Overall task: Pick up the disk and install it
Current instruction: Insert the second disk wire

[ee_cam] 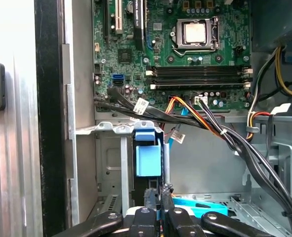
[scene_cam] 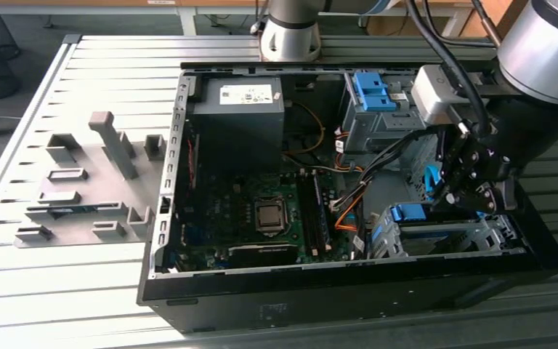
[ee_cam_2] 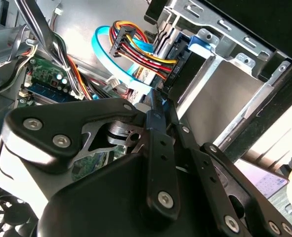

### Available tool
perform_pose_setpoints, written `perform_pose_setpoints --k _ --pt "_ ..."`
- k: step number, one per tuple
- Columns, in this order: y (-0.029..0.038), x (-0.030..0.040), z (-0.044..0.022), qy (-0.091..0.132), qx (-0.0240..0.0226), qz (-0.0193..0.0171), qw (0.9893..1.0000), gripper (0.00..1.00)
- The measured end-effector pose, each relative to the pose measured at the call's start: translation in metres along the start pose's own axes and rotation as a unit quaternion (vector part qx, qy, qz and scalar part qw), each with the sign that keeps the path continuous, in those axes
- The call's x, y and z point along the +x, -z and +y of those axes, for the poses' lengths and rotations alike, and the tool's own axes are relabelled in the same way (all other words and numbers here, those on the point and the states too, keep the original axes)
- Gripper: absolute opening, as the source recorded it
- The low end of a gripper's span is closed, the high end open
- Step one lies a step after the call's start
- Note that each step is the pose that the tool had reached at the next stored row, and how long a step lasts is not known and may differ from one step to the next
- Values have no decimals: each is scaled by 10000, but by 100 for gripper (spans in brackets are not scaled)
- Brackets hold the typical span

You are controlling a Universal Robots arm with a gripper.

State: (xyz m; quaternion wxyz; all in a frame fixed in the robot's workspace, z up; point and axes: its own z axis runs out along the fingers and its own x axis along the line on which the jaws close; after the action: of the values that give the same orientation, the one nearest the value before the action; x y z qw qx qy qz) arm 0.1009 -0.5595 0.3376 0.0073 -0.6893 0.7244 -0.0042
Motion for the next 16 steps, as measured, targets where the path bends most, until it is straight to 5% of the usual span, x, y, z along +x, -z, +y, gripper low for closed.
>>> perform_pose_setpoints --k 16 --pt "-31 -3 -8 -1 -3 -53 10000 16"
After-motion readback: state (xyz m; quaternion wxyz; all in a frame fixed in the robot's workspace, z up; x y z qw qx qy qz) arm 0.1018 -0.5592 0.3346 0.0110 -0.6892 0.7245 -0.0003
